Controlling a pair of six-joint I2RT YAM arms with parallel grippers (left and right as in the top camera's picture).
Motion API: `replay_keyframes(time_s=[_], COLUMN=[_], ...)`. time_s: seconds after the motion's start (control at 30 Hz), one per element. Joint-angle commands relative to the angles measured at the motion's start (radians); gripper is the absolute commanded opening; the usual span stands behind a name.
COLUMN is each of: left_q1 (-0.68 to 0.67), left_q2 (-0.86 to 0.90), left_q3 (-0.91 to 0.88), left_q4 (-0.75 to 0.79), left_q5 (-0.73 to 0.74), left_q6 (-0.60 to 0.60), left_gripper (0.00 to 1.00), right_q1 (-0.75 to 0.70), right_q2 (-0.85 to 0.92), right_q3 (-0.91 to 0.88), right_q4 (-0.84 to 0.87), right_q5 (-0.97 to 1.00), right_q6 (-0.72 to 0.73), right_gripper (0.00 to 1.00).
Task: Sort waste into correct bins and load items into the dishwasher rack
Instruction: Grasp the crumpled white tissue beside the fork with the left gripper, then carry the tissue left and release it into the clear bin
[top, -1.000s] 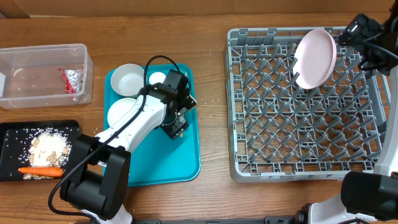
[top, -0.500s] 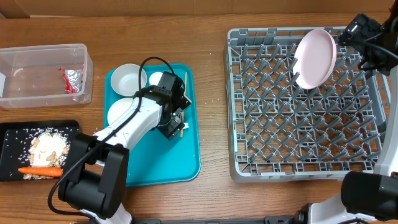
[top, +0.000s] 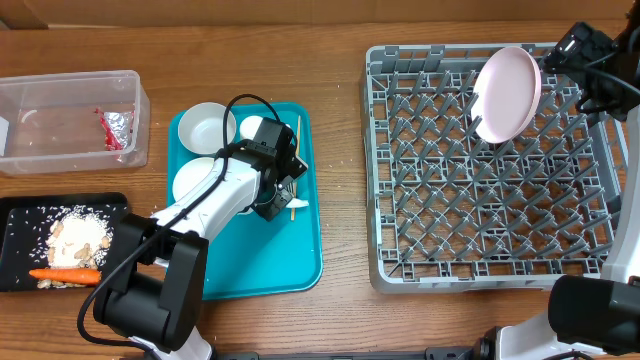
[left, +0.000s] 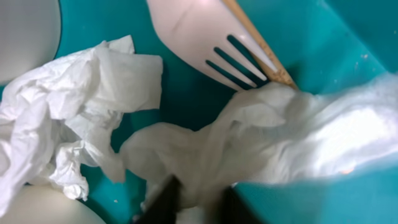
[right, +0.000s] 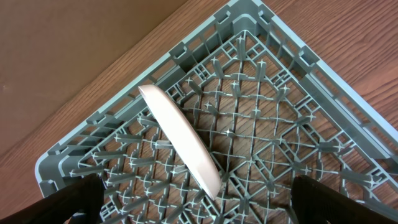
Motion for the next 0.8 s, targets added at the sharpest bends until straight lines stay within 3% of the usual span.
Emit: replay_keyframes(time_s=[0.0,0.27,0.53,0.77], left_q1=[0.003,0.003,0.004,0.045], left_q2=[0.009,-0.002,-0.006,-0.006], left_q3=[-0.003,0.100,0.387,0.575], left_q4=[0.000,-0.140,-0.359,-0.386], left_q5=[0.013,0.013,0.029,-0.059], left_q6=[-0.013,-0.056,-0.116,-0.190], left_gripper=[0.04,0.04,0.04,0.04], right_q1=[0.002,0.002,0.002,0.002], right_q2=[-0.008,-0.008,-0.008,-0.008], right_q3=[0.012,0.012,0.012,0.012], right_q4=[0.002,0.002,0.002,0.002], right_q5=[0.003,0.003,0.003,0.003], right_q6=[0.002,0.002,0.002,0.002], right_gripper=[1.00,1.00,1.00,1.00])
